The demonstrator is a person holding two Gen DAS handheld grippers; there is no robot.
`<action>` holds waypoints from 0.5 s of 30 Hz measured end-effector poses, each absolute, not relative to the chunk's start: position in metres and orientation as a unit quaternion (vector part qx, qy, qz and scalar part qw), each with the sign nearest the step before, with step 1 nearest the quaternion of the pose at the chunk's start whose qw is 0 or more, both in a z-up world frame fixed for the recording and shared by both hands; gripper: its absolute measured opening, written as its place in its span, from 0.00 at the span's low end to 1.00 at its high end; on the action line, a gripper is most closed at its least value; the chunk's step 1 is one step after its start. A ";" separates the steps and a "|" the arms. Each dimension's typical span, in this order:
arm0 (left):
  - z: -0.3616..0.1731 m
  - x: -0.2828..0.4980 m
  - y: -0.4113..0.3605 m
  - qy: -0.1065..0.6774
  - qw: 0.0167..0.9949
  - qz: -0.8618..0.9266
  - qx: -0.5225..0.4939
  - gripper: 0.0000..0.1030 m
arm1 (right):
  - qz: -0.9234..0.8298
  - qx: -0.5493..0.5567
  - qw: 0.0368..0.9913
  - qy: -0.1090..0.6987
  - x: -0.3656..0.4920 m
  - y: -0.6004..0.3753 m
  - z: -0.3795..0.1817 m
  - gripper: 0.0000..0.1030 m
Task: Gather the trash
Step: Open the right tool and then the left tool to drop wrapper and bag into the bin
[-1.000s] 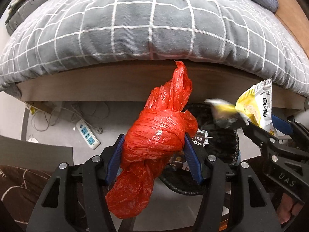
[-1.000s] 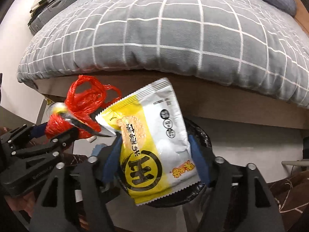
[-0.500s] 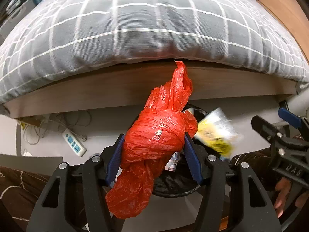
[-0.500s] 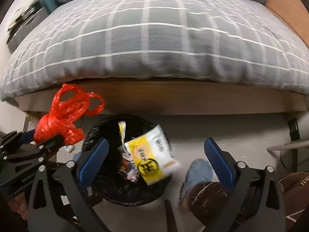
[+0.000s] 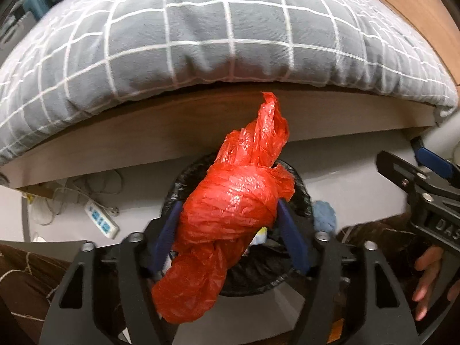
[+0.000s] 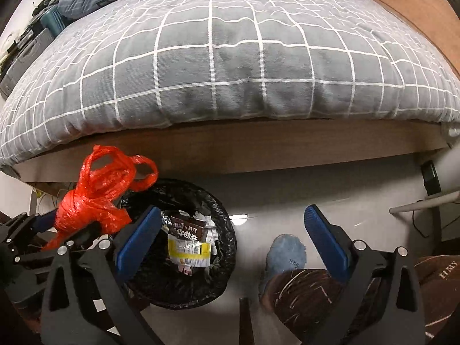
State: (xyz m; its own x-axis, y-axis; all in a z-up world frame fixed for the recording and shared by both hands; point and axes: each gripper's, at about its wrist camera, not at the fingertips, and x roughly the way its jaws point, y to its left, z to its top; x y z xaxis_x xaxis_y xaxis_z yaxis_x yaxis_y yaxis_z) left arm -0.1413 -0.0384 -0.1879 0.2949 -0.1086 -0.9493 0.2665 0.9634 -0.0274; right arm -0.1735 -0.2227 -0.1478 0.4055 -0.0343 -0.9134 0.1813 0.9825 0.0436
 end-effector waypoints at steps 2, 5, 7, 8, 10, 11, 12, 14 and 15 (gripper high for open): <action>-0.187 -0.143 -0.039 0.574 0.808 -0.112 0.070 0.87 | -0.060 0.068 0.836 0.541 -0.173 -0.216 -0.148 0.93; -0.177 -0.142 -0.040 0.564 0.816 -0.102 0.075 0.93 | -0.054 0.061 0.839 0.537 -0.170 -0.209 -0.143 0.93; -0.169 -0.138 -0.035 0.558 0.821 -0.090 0.071 0.94 | -0.052 0.057 0.845 0.530 -0.168 -0.204 -0.135 0.93; -0.163 -0.136 -0.030 0.556 0.824 -0.085 0.063 0.94 | -0.050 0.056 0.847 0.526 -0.167 -0.203 -0.130 0.93; -0.149 -0.133 -0.021 0.544 0.834 -0.079 0.049 0.94 | -0.048 0.054 0.853 0.517 -0.166 -0.199 -0.120 0.93; -0.140 -0.132 -0.017 0.534 0.841 -0.075 0.047 0.94 | -0.046 0.048 0.859 0.508 -0.166 -0.196 -0.111 0.93; -0.134 -0.132 -0.013 0.527 0.845 -0.071 0.047 0.94 | -0.045 0.046 0.861 0.505 -0.164 -0.195 -0.106 0.93; -0.116 -0.131 -0.005 0.513 0.855 -0.066 0.042 0.94 | -0.043 0.043 0.865 0.498 -0.163 -0.191 -0.094 0.93; -0.108 -0.131 -0.002 0.509 0.858 -0.065 0.040 0.94 | -0.042 0.042 0.867 0.495 -0.163 -0.190 -0.087 0.93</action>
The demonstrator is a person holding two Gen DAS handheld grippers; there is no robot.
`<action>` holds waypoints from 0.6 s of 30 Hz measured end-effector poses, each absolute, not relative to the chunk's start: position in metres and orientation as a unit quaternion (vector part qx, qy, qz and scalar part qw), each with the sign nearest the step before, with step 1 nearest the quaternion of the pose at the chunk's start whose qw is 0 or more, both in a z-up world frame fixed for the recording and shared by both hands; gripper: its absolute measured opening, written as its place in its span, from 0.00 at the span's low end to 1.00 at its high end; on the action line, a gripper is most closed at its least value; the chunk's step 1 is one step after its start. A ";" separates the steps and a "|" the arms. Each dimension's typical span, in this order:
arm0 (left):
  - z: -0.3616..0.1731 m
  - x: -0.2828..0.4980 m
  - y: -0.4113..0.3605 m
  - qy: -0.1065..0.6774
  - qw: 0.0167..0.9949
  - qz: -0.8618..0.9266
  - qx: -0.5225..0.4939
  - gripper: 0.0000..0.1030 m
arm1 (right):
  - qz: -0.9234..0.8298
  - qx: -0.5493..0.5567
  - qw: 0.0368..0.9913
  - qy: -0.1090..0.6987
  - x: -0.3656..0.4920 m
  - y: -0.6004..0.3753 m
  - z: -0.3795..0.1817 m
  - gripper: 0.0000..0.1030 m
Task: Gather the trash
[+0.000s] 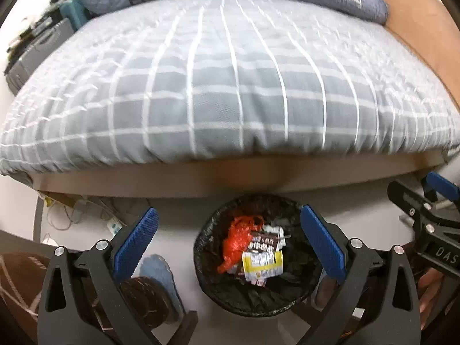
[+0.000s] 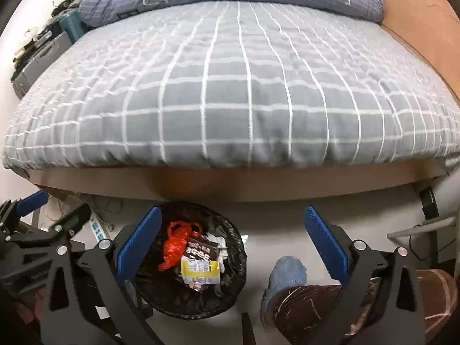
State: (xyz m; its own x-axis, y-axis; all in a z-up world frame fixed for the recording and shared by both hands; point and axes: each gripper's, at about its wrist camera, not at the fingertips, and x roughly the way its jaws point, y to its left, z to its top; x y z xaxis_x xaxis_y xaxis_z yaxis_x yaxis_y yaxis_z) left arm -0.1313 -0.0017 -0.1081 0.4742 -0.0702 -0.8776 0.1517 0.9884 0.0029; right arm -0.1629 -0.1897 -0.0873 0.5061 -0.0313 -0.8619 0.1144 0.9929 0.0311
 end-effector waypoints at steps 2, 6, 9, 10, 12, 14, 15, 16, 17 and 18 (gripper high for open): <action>-0.089 -0.132 0.006 0.502 0.862 -0.064 0.035 0.94 | -0.047 0.036 0.870 0.489 -0.163 -0.187 -0.072 0.93; -0.043 -0.141 0.016 0.470 0.880 -0.069 0.029 0.94 | -0.050 0.035 0.881 0.468 -0.171 -0.182 -0.033 0.93; -0.016 -0.150 0.021 0.453 0.888 -0.074 0.023 0.94 | -0.054 0.033 0.895 0.442 -0.181 -0.178 0.001 0.93; -0.009 -0.153 0.021 0.449 0.890 -0.075 0.024 0.94 | -0.054 0.032 0.898 0.436 -0.185 -0.177 0.010 0.93; 0.008 -0.163 0.021 0.433 0.898 -0.071 0.032 0.94 | -0.054 0.027 0.904 0.423 -0.194 -0.172 0.027 0.93; 0.021 -0.170 0.024 0.424 0.902 -0.067 0.035 0.94 | -0.054 0.027 0.909 0.413 -0.204 -0.168 0.043 0.93; 0.025 -0.174 0.027 0.423 0.903 -0.066 0.035 0.94 | -0.053 0.027 0.910 0.410 -0.207 -0.166 0.048 0.93; 0.029 -0.179 0.030 0.423 0.903 -0.067 0.034 0.94 | -0.052 0.027 0.912 0.407 -0.210 -0.164 0.052 0.93; 0.032 -0.183 0.032 0.421 0.904 -0.067 0.034 0.94 | -0.050 0.027 0.914 0.401 -0.216 -0.162 0.059 0.93; 0.035 -0.186 0.033 0.419 0.905 -0.066 0.035 0.94 | -0.050 0.027 0.916 0.397 -0.220 -0.160 0.064 0.93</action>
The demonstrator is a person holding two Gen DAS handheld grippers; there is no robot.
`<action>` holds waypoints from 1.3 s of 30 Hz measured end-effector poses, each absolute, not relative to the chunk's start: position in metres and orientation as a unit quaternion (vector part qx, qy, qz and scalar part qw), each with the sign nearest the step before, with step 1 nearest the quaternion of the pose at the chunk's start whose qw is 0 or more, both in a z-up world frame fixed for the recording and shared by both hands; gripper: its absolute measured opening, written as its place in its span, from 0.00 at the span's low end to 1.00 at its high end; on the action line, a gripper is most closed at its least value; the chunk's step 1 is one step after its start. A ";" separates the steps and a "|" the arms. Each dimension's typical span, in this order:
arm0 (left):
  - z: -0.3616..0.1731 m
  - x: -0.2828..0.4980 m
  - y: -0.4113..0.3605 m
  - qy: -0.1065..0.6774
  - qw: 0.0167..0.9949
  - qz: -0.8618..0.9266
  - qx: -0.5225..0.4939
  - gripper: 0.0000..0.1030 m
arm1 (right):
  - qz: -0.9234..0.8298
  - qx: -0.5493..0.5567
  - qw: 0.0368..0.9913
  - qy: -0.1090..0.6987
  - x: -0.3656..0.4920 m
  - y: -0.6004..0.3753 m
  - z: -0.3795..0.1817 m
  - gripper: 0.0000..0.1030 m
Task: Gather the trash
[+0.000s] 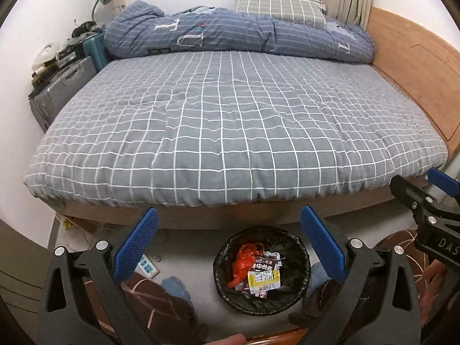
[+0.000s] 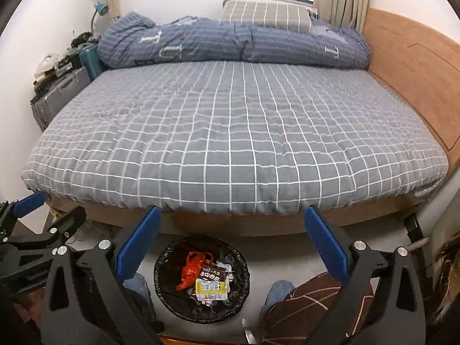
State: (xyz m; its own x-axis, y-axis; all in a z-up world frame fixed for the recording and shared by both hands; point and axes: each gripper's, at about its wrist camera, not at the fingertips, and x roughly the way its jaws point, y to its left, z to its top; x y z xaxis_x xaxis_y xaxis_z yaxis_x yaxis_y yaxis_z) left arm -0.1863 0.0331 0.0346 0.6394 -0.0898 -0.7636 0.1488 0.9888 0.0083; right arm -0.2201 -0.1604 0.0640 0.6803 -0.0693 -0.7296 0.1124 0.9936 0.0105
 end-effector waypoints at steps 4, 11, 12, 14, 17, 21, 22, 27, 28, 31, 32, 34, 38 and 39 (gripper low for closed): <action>0.046 -0.203 0.039 0.410 0.909 -0.065 0.031 0.94 | -0.051 0.026 0.922 0.383 -0.234 -0.156 0.077 0.93; 0.052 -0.213 0.040 0.404 0.912 -0.064 0.025 0.94 | -0.053 0.027 0.923 0.380 -0.242 -0.153 0.082 0.93; 0.053 -0.212 0.040 0.404 0.912 -0.063 0.025 0.94 | -0.053 0.026 0.922 0.382 -0.242 -0.152 0.081 0.93; 0.053 -0.211 0.040 0.403 0.913 -0.063 0.023 0.94 | -0.052 0.028 0.921 0.384 -0.243 -0.151 0.080 0.93; 0.052 -0.211 0.040 0.406 0.912 -0.063 0.023 0.94 | -0.050 0.025 0.921 0.386 -0.243 -0.150 0.079 0.93; 0.050 -0.210 0.039 0.408 0.911 -0.061 0.025 0.94 | -0.049 0.025 0.921 0.386 -0.242 -0.150 0.078 0.93; 0.050 -0.209 0.039 0.408 0.911 -0.061 0.025 0.94 | -0.049 0.025 0.921 0.386 -0.242 -0.150 0.077 0.93; 0.050 -0.208 0.041 0.408 0.910 -0.062 0.024 0.94 | -0.048 0.024 0.920 0.388 -0.239 -0.150 0.076 0.93; 0.050 -0.208 0.041 0.408 0.911 -0.062 0.024 0.94 | -0.047 0.024 0.920 0.389 -0.239 -0.150 0.075 0.93; 0.049 -0.206 0.041 0.410 0.910 -0.054 0.023 0.94 | -0.047 0.024 0.920 0.389 -0.239 -0.151 0.075 0.93; 0.049 -0.206 0.041 0.411 0.910 -0.056 0.020 0.94 | -0.046 0.024 0.919 0.390 -0.238 -0.151 0.074 0.93; 0.049 -0.206 0.040 0.407 0.911 -0.055 0.022 0.94 | -0.046 0.024 0.919 0.391 -0.237 -0.150 0.073 0.93; 0.049 -0.206 0.040 0.405 0.912 -0.049 0.025 0.94 | -0.047 0.024 0.918 0.393 -0.236 -0.150 0.071 0.93; 0.049 -0.207 0.040 0.405 0.913 -0.047 0.027 0.94 | -0.047 0.025 0.918 0.393 -0.236 -0.150 0.071 0.93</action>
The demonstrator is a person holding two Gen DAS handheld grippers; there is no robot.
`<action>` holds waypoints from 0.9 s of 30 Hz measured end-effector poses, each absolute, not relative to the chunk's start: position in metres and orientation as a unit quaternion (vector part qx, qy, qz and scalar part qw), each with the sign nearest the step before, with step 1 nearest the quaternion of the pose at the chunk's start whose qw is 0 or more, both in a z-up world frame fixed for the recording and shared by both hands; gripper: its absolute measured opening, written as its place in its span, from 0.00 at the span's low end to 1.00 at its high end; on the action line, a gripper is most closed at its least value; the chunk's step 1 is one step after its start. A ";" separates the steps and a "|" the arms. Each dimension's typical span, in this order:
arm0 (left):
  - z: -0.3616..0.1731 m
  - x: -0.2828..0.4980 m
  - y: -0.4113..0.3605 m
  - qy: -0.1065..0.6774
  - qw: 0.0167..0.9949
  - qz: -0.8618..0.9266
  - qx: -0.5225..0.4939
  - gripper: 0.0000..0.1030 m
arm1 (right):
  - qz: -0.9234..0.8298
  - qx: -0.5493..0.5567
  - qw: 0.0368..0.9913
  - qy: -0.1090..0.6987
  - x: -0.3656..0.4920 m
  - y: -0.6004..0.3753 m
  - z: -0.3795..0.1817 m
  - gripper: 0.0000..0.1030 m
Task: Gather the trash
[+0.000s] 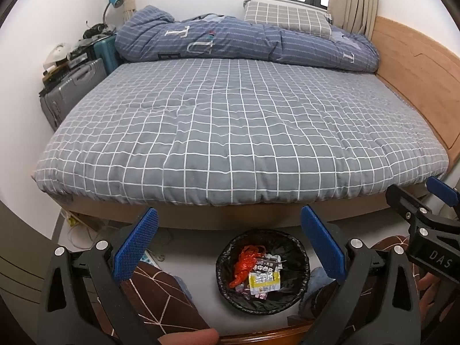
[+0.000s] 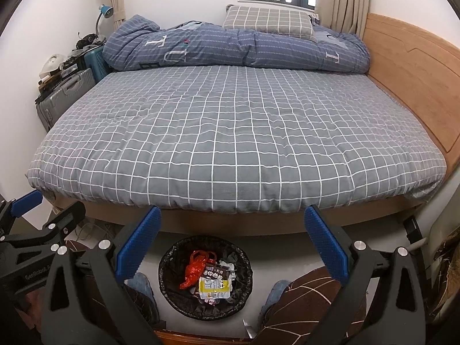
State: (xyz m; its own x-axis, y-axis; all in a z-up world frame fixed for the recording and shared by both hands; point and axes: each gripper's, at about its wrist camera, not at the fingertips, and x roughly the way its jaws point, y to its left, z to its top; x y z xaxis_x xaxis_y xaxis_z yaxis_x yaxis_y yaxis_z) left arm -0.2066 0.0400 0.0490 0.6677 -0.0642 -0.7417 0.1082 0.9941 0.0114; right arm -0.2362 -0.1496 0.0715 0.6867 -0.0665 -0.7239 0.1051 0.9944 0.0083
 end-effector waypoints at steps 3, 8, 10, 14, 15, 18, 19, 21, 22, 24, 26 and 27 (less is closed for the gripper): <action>0.047 -0.206 0.039 0.409 0.911 -0.049 0.026 0.94 | -0.047 0.025 0.918 0.393 -0.236 -0.150 0.072 0.93; 0.044 -0.205 0.040 0.415 0.908 -0.056 0.022 0.94 | -0.045 0.025 0.917 0.396 -0.236 -0.148 0.069 0.93; 0.045 -0.205 0.039 0.414 0.908 -0.060 0.021 0.94 | -0.045 0.026 0.917 0.397 -0.236 -0.147 0.068 0.93; 0.046 -0.207 0.037 0.411 0.909 -0.070 0.020 0.94 | -0.045 0.026 0.916 0.397 -0.236 -0.147 0.068 0.93; 0.046 -0.207 0.037 0.411 0.909 -0.069 0.018 0.94 | -0.045 0.026 0.916 0.397 -0.236 -0.147 0.068 0.93; 0.045 -0.209 0.037 0.409 0.910 -0.068 0.020 0.94 | -0.045 0.026 0.917 0.396 -0.236 -0.148 0.068 0.93; 0.044 -0.209 0.036 0.412 0.908 -0.070 0.021 0.94 | -0.045 0.025 0.917 0.396 -0.236 -0.148 0.068 0.93; 0.044 -0.208 0.037 0.414 0.908 -0.065 0.023 0.94 | -0.045 0.026 0.917 0.396 -0.236 -0.148 0.068 0.93; 0.044 -0.207 0.037 0.416 0.907 -0.062 0.023 0.94 | -0.045 0.026 0.917 0.397 -0.236 -0.148 0.068 0.93; 0.043 -0.206 0.039 0.417 0.907 -0.059 0.022 0.94 | -0.045 0.027 0.916 0.397 -0.236 -0.148 0.067 0.93; 0.043 -0.205 0.040 0.418 0.906 -0.056 0.024 0.94 | -0.045 0.026 0.916 0.397 -0.236 -0.148 0.068 0.93; 0.043 -0.206 0.041 0.418 0.907 -0.054 0.026 0.94 | -0.045 0.027 0.916 0.397 -0.236 -0.148 0.068 0.93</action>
State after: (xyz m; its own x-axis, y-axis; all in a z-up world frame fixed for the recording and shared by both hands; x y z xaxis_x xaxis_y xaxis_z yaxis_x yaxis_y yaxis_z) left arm -0.2058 0.0407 0.0426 0.6452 -0.0757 -0.7603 0.1189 0.9929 0.0021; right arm -0.2362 -0.1478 0.0676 0.6809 -0.0615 -0.7298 0.1039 0.9945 0.0131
